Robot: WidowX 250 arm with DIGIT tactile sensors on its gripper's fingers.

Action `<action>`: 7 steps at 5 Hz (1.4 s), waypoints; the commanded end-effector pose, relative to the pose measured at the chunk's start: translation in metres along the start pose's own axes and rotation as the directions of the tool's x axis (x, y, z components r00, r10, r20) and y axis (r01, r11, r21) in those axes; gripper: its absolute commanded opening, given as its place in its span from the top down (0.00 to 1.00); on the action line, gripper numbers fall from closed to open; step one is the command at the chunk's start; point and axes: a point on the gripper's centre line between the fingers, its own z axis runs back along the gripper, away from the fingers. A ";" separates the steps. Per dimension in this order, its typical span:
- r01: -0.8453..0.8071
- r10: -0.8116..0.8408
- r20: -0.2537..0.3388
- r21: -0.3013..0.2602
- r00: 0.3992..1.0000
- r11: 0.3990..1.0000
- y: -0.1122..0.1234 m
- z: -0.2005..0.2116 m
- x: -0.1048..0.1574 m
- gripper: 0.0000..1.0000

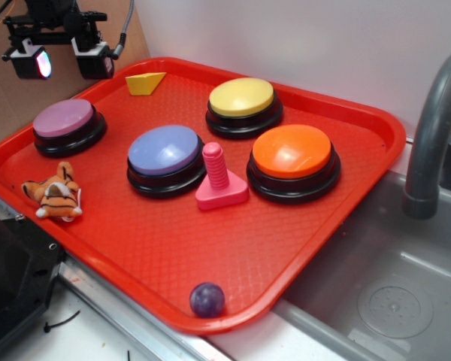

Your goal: Push the pink button.

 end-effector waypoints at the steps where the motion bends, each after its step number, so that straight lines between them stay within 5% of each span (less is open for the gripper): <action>1: -0.002 0.005 0.110 -0.028 0.994 1.000 0.008 0.033 0.005 0.00; 7: 0.029 -0.021 0.132 -0.056 0.991 0.998 0.000 0.058 0.009 0.00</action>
